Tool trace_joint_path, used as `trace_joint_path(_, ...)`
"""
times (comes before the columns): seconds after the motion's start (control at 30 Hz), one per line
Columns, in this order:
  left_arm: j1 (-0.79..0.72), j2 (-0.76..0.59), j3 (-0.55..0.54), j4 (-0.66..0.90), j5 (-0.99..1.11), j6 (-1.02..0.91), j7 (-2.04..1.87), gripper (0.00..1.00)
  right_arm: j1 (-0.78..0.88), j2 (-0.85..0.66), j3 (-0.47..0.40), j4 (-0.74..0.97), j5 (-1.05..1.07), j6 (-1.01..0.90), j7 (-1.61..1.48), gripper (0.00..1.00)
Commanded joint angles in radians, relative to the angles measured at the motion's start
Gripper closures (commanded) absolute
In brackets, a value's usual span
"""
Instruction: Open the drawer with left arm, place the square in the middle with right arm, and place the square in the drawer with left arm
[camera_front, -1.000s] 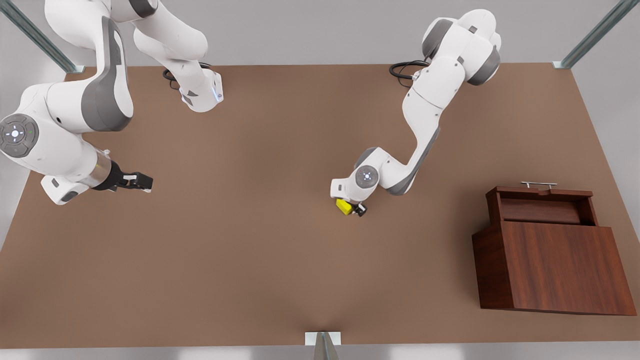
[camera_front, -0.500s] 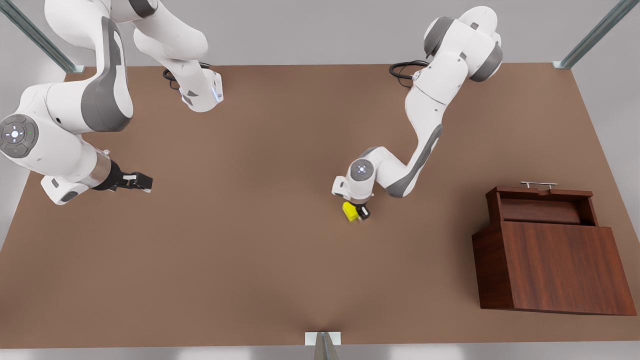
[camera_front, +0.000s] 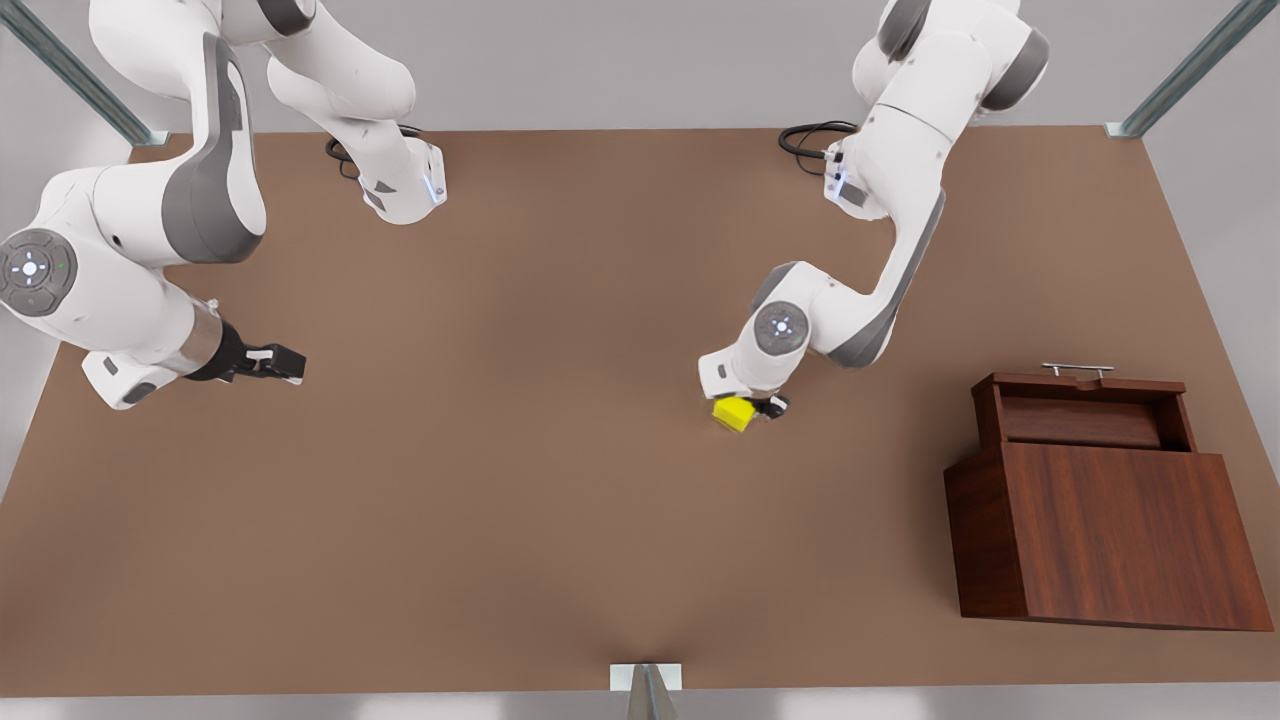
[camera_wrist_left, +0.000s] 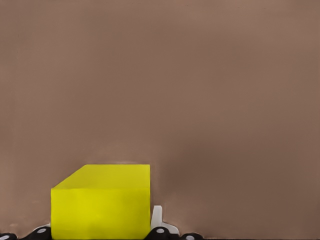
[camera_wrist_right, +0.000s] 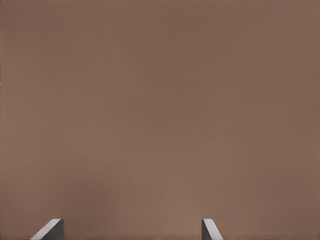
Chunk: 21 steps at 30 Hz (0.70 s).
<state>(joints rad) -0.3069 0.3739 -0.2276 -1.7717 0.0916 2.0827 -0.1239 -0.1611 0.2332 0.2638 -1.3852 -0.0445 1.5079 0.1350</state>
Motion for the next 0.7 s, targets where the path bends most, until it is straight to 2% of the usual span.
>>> trace_joint_path(0.0,0.031,-0.051,0.005,0.0,-0.026,-0.061,-0.066,0.34,0.0,0.0,0.0,0.0,0.0,0.0,0.0,0.0)
trace_joint_path(0.1,0.292,-0.269,0.045,0.006,-0.036,-0.288,-0.238,0.34,0.0,0.0,0.0,0.0,0.0,0.0,0.001,0.0)
trace_joint_path(0.17,0.301,-0.311,0.166,0.005,-0.035,-0.365,-0.217,0.34,0.0,0.0,0.0,0.0,0.0,0.0,0.002,0.0)
trace_joint_path(0.27,0.41,-0.274,0.197,0.001,-0.032,-0.36,0.036,0.34,0.0,0.0,0.0,0.0,0.0,0.0,0.0,0.0)
trace_joint_path(0.4,0.561,-0.193,0.197,0.003,-0.024,-0.227,0.204,0.34,0.0,0.0,0.0,0.0,0.0,0.0,0.0,0.0)
trace_joint_path(0.53,0.614,-0.113,0.197,0.003,-0.023,-0.138,0.205,0.33,0.0,0.0,0.0,0.0,0.0,-0.005,0.0,0.0)
trace_joint_path(0.67,0.628,-0.089,0.197,0.003,-0.021,-0.078,0.24,0.33,0.0,0.0,0.0,0.0,0.0,-0.005,0.0,0.0)
